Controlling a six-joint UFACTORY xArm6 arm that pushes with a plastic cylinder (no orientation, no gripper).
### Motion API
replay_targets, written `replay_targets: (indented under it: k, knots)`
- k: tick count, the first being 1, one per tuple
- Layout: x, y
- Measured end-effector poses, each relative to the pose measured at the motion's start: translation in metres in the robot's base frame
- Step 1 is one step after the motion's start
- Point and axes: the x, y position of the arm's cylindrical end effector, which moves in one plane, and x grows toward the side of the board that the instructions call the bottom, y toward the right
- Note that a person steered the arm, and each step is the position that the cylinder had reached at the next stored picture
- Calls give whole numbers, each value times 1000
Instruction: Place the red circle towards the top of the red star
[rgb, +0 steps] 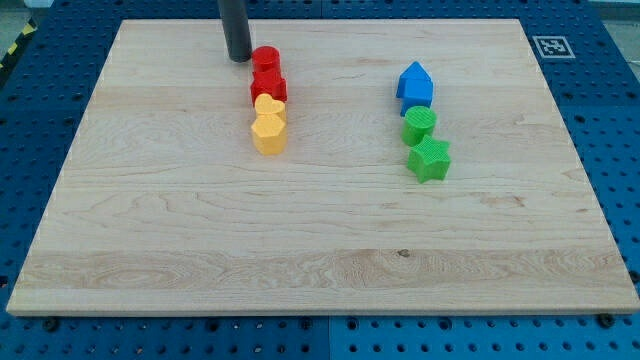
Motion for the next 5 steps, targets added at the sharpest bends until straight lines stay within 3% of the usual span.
replay_targets:
  k: [5]
  knots:
    - [14, 12]
